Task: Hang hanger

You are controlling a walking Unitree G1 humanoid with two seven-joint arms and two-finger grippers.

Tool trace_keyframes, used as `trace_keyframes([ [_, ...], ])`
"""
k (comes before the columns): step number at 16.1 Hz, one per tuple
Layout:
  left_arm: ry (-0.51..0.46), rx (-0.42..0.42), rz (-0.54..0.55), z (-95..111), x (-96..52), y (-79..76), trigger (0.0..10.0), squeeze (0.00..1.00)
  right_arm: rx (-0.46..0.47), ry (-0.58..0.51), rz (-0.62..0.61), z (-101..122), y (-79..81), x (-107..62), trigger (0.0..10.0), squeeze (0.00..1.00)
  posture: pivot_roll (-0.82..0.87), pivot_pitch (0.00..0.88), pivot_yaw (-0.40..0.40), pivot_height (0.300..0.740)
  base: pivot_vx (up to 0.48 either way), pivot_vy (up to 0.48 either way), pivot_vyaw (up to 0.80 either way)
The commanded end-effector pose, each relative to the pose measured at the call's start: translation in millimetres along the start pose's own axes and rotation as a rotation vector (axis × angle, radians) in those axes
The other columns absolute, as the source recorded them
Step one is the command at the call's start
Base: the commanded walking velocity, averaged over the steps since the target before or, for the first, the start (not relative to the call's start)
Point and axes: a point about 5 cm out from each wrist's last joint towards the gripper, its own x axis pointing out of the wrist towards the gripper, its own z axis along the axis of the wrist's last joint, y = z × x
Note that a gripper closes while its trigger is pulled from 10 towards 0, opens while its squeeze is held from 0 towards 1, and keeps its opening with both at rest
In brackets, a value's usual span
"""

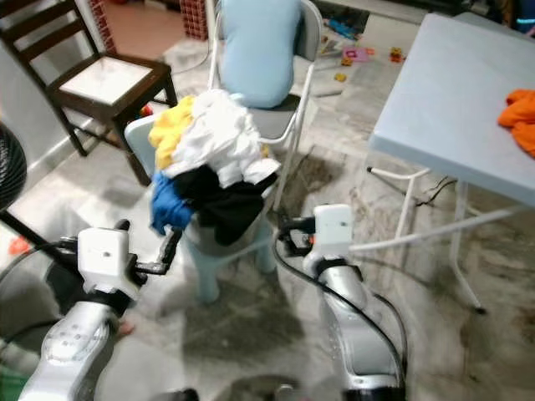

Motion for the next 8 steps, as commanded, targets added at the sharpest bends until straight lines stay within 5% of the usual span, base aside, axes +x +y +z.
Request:
trace_keyframes([
  [1,0.011,0.008,0.001,-1.0,-1.4,2.5,10.0,0.0,0.013,-0.014,-0.001,2.8,0.6,-0.3,10.0,0.0,0.03,0.178,-0.074,0.74,0.39,0.0,0.0],
  [8,0.013,0.0,0.001,-2.0,1.9,1.1,10.0,0.0,0.0,-0.013,-0.008,1.9,-2.5,0.5,10.0,0.0,0.02,0.174,-0.076,0.74,0.38,0.0,-0.06],
])
